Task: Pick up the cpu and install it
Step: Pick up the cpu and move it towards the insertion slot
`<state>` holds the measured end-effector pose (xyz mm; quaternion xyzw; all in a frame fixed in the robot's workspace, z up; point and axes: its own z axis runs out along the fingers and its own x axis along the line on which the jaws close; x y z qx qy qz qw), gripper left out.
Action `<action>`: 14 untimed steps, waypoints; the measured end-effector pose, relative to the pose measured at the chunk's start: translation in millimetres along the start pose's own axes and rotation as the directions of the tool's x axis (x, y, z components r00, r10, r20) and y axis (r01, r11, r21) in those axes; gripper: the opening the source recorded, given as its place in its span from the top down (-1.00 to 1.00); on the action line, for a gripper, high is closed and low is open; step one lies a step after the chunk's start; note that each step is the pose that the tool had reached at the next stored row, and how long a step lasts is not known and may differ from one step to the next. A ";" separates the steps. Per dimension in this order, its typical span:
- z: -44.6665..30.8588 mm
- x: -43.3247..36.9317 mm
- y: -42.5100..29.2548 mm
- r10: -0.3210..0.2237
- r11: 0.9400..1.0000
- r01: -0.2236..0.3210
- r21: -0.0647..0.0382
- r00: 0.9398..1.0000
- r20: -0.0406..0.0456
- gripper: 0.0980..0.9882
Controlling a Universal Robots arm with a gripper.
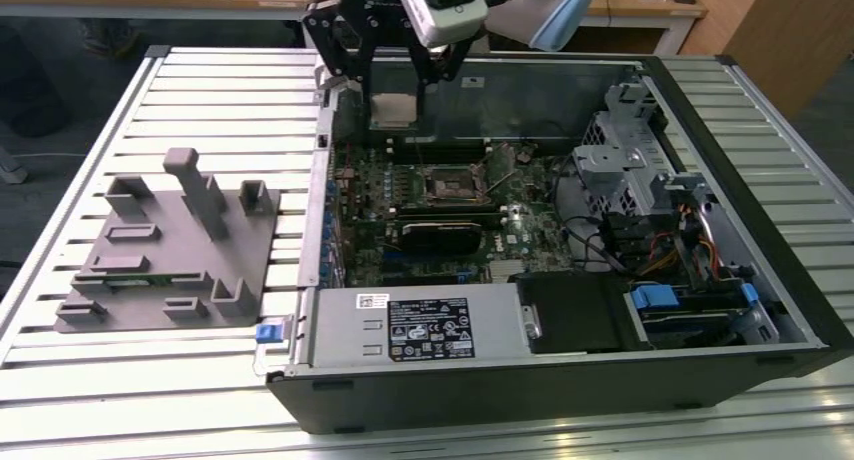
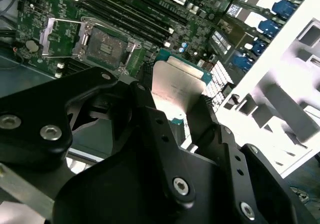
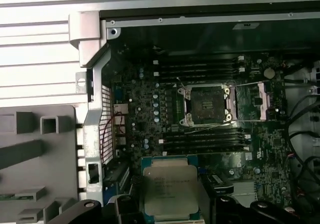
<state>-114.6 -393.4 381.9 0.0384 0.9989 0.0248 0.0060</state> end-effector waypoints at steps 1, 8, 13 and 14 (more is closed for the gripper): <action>0.2 -1.6 2.0 0.000 1.000 0.000 0.000 1.000 0.000 0.04; 1.6 -12.9 13.3 0.000 1.000 0.000 0.000 1.000 0.001 0.04; 2.6 -27.1 16.3 0.000 1.000 0.000 -0.001 1.000 0.001 0.04; 2.8 -30.3 16.7 0.000 1.000 0.000 -0.001 1.000 0.001 0.04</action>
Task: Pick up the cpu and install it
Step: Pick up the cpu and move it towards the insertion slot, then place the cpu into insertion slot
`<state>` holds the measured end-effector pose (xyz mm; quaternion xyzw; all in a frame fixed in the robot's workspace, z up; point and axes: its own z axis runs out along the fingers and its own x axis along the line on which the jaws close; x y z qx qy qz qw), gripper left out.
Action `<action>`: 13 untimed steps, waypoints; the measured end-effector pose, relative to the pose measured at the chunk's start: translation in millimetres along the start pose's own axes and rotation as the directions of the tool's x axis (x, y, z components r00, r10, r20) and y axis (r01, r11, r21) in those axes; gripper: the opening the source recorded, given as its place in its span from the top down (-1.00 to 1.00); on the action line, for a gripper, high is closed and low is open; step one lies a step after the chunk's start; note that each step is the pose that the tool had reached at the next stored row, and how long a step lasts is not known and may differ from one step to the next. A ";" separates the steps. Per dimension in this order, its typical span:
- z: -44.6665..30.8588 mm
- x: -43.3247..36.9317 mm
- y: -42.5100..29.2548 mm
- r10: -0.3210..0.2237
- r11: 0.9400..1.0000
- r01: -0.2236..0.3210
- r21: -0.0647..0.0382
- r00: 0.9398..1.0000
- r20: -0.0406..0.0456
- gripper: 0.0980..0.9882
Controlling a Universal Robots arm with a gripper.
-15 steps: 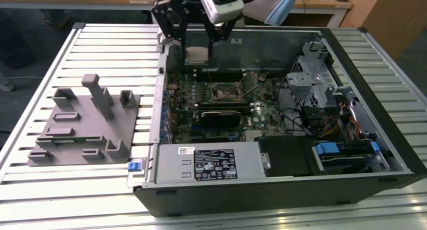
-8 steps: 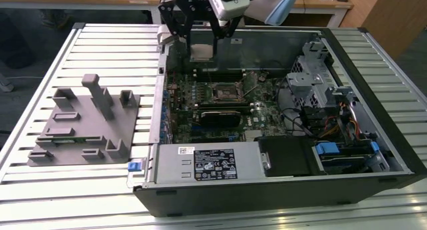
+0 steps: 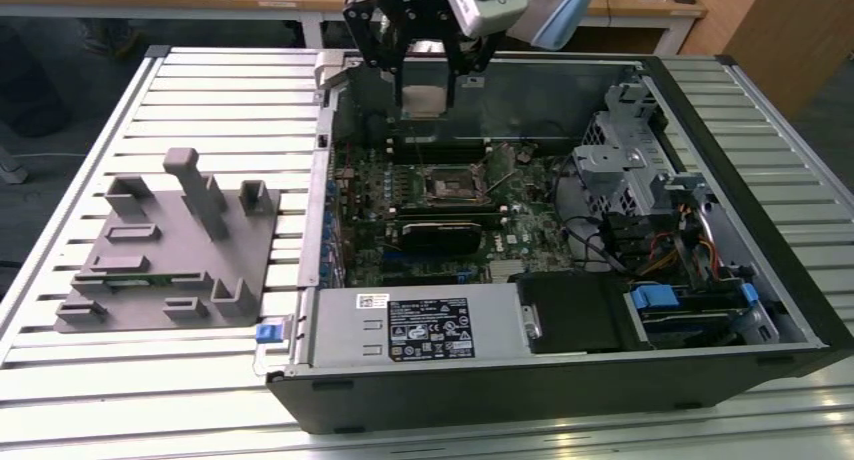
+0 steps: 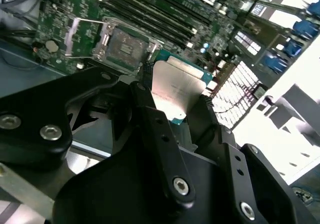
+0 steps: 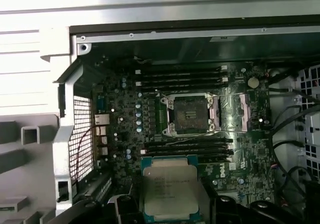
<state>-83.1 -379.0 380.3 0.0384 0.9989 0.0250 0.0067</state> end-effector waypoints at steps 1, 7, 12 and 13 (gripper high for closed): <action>0.2 -3.6 0.5 0.000 1.000 0.000 0.000 1.000 0.000 0.04; 1.1 -23.3 3.4 0.000 1.000 0.000 0.000 1.000 0.001 0.04; 1.4 -34.2 4.2 0.000 1.000 0.000 0.000 1.000 0.001 0.04; 1.5 -35.3 4.3 0.001 1.000 -0.001 0.000 1.000 0.001 0.04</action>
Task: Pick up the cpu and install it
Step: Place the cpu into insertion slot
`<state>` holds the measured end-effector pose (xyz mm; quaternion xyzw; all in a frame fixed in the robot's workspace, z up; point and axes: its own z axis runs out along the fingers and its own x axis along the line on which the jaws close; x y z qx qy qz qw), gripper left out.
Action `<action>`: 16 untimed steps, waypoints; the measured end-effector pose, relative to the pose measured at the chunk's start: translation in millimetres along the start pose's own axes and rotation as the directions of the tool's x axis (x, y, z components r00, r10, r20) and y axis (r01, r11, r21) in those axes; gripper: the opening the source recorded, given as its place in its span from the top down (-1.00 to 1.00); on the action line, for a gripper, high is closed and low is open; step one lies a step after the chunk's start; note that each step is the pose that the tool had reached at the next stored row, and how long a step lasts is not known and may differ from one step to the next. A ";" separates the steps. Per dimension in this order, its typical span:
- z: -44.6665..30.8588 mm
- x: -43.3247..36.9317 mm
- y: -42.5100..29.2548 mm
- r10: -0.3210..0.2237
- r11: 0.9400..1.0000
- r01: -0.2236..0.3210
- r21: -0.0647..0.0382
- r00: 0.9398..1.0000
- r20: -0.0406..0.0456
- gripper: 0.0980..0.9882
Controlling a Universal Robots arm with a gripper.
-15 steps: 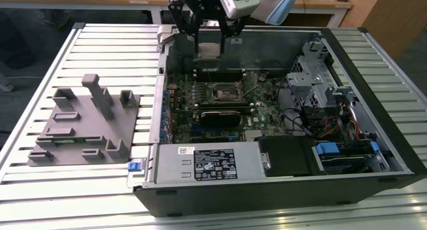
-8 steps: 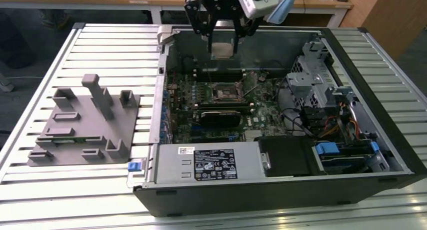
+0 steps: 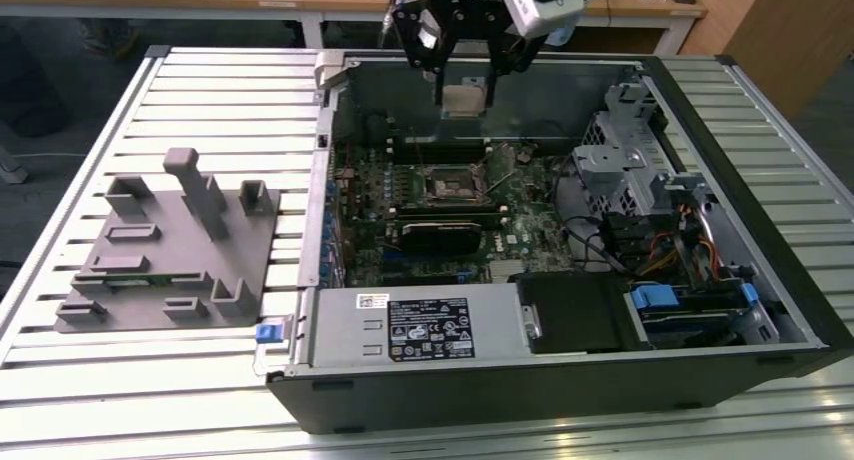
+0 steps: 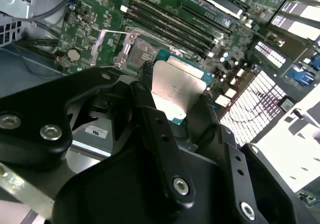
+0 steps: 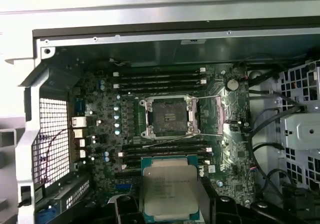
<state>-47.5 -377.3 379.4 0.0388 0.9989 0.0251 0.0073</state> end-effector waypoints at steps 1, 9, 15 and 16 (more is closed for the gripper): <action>0.0 -1.1 0.1 0.000 1.000 0.000 0.000 1.000 0.000 0.04; 0.9 -6.2 1.0 0.045 0.999 -0.045 0.006 0.999 0.003 0.04; 1.9 -6.1 1.7 0.124 0.992 -0.125 0.007 0.992 0.007 0.04; 2.2 -6.1 1.7 0.139 0.990 -0.139 0.007 0.990 0.008 0.04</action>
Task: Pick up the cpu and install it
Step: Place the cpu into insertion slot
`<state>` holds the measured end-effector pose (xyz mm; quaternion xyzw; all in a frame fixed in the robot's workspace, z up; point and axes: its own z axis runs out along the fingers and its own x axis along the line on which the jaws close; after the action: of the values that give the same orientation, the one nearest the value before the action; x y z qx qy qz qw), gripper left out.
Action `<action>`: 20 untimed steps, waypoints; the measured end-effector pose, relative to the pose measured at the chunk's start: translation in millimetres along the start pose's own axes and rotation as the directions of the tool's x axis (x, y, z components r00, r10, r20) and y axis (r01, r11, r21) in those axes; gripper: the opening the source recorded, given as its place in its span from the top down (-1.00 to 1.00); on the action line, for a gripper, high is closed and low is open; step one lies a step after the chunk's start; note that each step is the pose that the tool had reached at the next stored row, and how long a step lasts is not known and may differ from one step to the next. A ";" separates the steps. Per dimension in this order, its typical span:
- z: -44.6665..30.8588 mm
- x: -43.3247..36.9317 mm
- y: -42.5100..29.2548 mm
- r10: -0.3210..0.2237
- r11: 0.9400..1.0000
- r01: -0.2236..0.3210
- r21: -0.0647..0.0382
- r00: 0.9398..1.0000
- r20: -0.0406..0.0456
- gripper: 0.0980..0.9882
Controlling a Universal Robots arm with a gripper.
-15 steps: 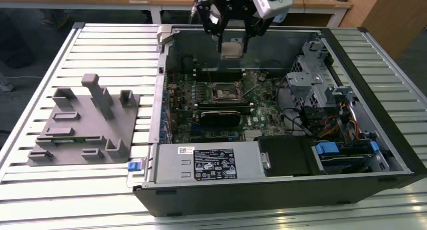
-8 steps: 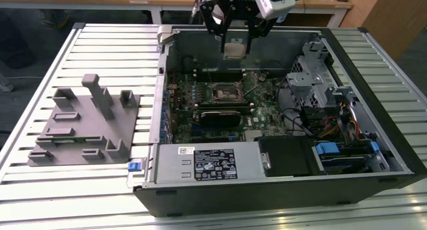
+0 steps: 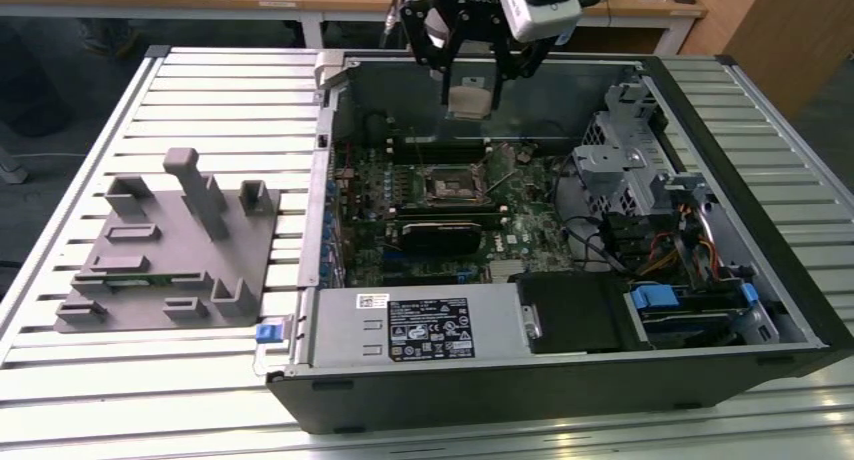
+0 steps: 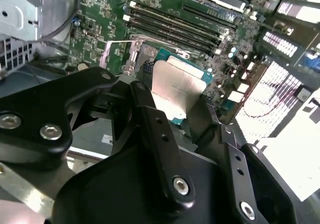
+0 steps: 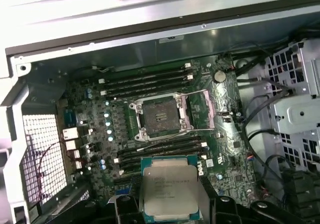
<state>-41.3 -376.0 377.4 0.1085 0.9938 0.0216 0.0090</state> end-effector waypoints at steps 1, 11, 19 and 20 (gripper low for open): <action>0.3 0.0 0.0 0.016 1.000 -0.016 0.000 1.000 0.001 0.04; 2.4 0.1 0.2 0.154 0.988 -0.154 0.002 0.988 0.007 0.04; 3.7 0.2 0.4 0.239 0.971 -0.239 0.002 0.971 0.011 0.04; 3.9 0.2 0.4 0.248 0.969 -0.248 0.002 0.969 0.012 0.04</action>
<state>-41.3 -375.5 373.5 0.2322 0.9724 0.0202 0.0116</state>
